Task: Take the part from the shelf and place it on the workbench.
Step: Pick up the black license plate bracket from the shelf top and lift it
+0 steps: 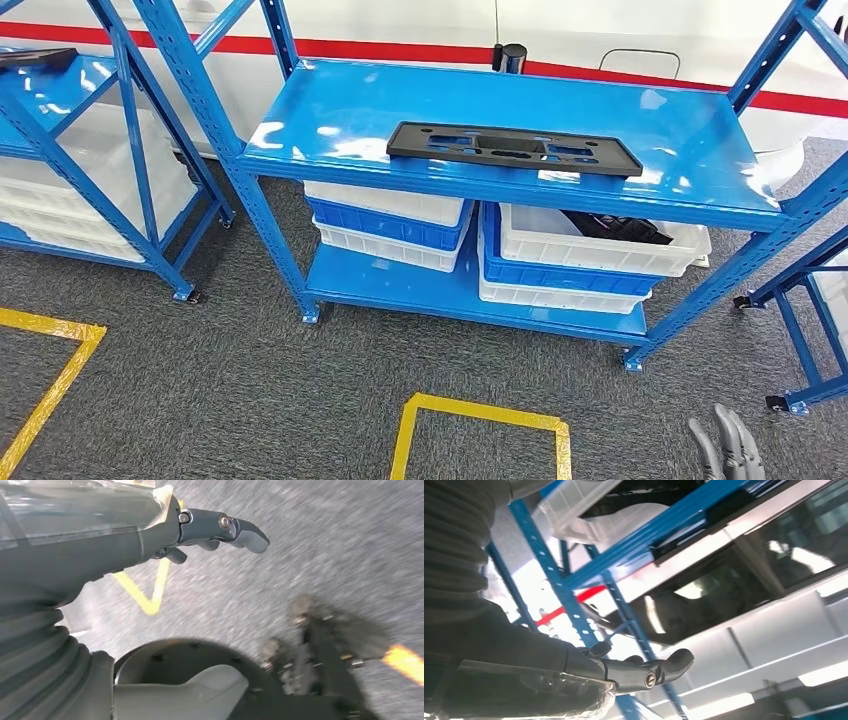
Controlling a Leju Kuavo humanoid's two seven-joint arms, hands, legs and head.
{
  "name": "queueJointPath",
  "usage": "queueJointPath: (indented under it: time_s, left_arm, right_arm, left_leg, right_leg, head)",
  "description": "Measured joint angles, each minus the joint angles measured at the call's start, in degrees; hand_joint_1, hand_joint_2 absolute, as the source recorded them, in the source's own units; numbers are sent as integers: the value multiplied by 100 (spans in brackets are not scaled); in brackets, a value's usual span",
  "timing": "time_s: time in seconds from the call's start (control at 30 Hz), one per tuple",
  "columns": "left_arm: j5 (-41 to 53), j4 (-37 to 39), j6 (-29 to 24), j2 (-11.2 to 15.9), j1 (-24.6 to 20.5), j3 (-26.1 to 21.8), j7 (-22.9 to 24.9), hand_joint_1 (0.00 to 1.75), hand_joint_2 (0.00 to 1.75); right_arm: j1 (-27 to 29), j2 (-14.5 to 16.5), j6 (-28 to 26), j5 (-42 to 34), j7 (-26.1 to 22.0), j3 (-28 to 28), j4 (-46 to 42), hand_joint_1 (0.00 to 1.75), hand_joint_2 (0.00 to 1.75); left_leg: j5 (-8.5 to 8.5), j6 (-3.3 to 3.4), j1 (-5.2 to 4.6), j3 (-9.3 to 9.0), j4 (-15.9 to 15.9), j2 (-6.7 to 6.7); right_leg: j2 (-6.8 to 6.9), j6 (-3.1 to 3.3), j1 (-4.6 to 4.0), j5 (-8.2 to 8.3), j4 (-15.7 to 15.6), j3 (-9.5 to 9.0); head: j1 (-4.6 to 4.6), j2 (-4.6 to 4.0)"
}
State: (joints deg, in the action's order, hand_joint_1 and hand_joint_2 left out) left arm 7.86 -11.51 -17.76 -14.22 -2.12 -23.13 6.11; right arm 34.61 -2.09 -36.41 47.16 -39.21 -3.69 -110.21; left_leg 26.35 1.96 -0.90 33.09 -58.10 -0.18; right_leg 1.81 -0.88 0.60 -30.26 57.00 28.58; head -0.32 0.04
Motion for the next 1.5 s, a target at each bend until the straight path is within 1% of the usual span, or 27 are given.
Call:
queueJointPath:
  time_s: [0.03, 0.13, 0.23, 0.3, 0.4, 0.47, 0.53, 0.6, 0.73, 0.9, 1.13, 1.3, 1.4, 1.43, 1.5]
  left_arm:
    - [30, 1, 18, 14, -1, 21, -99, 0, 0]
    - [3, 1, 343, 43, -8, 44, -250, 0, 0]
    - [-51, 2, 625, 39, -12, 44, -483, 0, 0]
    - [-65, 4, 766, 34, -18, 44, -625, 0, 0]
    - [-44, 8, 953, 34, -54, 52, -696, 0, 0]
    - [8, 10, 1035, 34, -76, 72, -716, 0, 0]
    - [57, 12, 1100, 35, -80, 108, -744, 0, 0]
    - [96, 16, 1156, 36, -80, 143, -765, 0, 0]
    - [175, 26, 1312, 41, -80, 195, -802, 0, 0]
    - [292, 34, 1532, 48, -77, 311, -850, 0, 0]
    - [354, 34, 1605, 77, -77, 425, -855, 0, 0]
    - [369, 36, 1609, 99, -77, 459, -855, 0, 0]
    - [403, 36, 1648, 123, -77, 465, -862, 0, 0]
    - [411, 36, 1674, 133, -77, 466, -866, 0, 0]
    - [416, 36, 1709, 144, -80, 468, -873, 0, 0]
  right_arm:
    - [-178, -4, 0, 117, 2, 73, 97, 0, 175]
    - [-825, -63, 0, 353, 51, 352, 516, 0, 175]
    - [-1563, -192, 0, 497, 304, 745, 1056, 0, 175]
    - [-2174, -192, 0, 783, 763, 1097, 1496, 0, 175]
    - [-3196, 6, 0, 1415, 1858, 1808, 2197, 0, 175]
    - [-3757, 131, 0, 1611, 2454, 2299, 2577, 0, 175]
    - [-4177, 210, 0, 1643, 2822, 2707, 2877, 0, 175]
    - [-4443, 257, 0, 1654, 3022, 2976, 3077, 0, 175]
    - [-4666, 345, 2, 1826, 3302, 3222, 3239, 0, 175]
    - [-4678, 413, 39, 2171, 3581, 3296, 3194, 0, 175]
    - [-4645, 472, 80, 2349, 3661, 3298, 3032, 0, 175]
    - [-4641, 505, 91, 2410, 3668, 3296, 3006, 0, 175]
    - [-4661, 557, 122, 2588, 3737, 3296, 3006, 0, 175]
    - [-4679, 583, 135, 2670, 3775, 3295, 3006, 0, 175]
    - [-4730, 632, 159, 2805, 3835, 3285, 3007, 0, 175]
  left_leg:
    - [0, 0, 1, -3, 0, 2]
    - [-1, 0, 2, -15, 0, 7]
    - [-6, 4, 2, -20, 0, 11]
    - [-12, 3, 2, -20, 0, 21]
    - [-23, -3, 5, -26, 0, 45]
    - [-24, -4, 14, -30, -1, 38]
    - [-25, -5, 20, -26, 0, 27]
    - [-25, -6, 20, -18, 0, 26]
    - [-26, -6, 16, -2, -1, 26]
    - [-26, -6, 11, 3, -1, 20]
    - [-25, -5, 11, 3, -1, 20]
    - [-17, 3, -7, 20, -24, 13]
    - [-5, 25, -18, 35, -35, 7]
    - [-4, 41, -20, 39, -27, 5]
    - [-43, 91, 21, 0, 61, 2]
  right_leg:
    - [-3, 0, -2, 0, 0, -3]
    - [-11, -1, -3, 2, 0, -14]
    - [-14, -3, -4, 4, 1, -24]
    - [-26, -9, -5, 11, 3, -46]
    - [-53, -21, -5, 22, 4, -48]
    - [-44, -20, -5, 20, 3, -27]
    - [-32, -19, -5, 18, 4, -20]
    - [-30, -19, -6, 18, 4, -21]
    - [-31, -21, -6, 20, 5, -48]
    - [-25, -21, -5, 20, 4, -44]
    - [-25, -20, -4, 19, 4, 4]
    - [-25, -32, 31, 26, -2, -34]
    - [-23, -44, 46, 31, -8, -31]
    - [-21, -53, 48, 35, -18, -31]
    - [-28, -70, 28, 5, 16, -8]
  head:
    - [-1, 0]
    - [-2, 0]
    - [2, 0]
    - [3, 0]
    - [-1, 0]
    - [-1, 0]
    - [-1, 0]
    - [0, 0]
    - [-1, 1]
    - [1, 0]
    - [1, 1]
    - [-1, 0]
    - [-2, 0]
    - [-3, 0]
    - [-6, 0]
